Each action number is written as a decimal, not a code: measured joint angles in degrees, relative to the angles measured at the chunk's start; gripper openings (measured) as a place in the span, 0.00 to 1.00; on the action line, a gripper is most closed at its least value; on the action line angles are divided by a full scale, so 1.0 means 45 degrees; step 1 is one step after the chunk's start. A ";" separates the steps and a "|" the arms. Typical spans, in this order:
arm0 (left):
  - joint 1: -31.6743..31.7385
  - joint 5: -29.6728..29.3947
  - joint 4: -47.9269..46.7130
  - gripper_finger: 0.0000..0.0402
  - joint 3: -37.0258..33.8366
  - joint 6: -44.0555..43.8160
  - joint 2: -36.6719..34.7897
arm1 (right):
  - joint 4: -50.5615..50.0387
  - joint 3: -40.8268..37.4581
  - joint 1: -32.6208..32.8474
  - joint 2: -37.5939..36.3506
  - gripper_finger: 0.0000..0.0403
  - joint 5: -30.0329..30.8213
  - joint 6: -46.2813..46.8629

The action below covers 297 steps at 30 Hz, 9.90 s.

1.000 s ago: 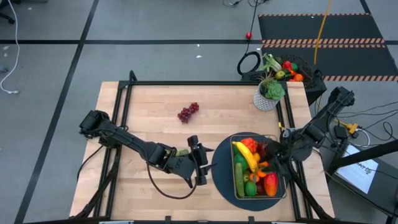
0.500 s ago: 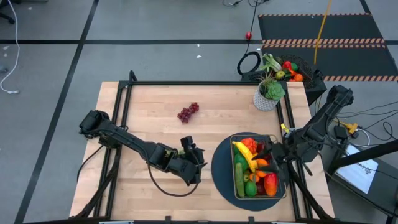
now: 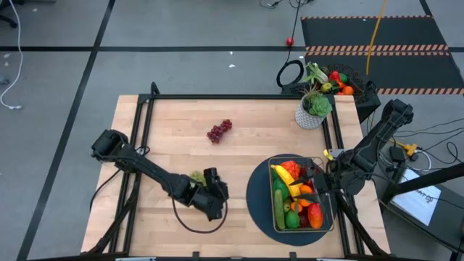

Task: Build produce basket
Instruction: Put the green grapes into the wire basket

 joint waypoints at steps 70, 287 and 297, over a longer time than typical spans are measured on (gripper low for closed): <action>0.1921 0.6814 -0.5974 0.44 -0.0067 0.1443 0.0000 | 0.0656 0.0000 -0.0005 -0.0014 0.48 0.1593 -0.1679; 0.1129 0.1166 0.0965 0.42 0.4186 0.7246 -0.0768 | 0.9777 -0.0005 -0.5824 0.5586 0.01 -0.6130 -0.2030; 0.0649 -0.0429 -0.2023 0.51 0.4201 0.4347 -0.1792 | 0.7392 0.0000 -0.5351 0.2587 0.01 -0.6018 0.0743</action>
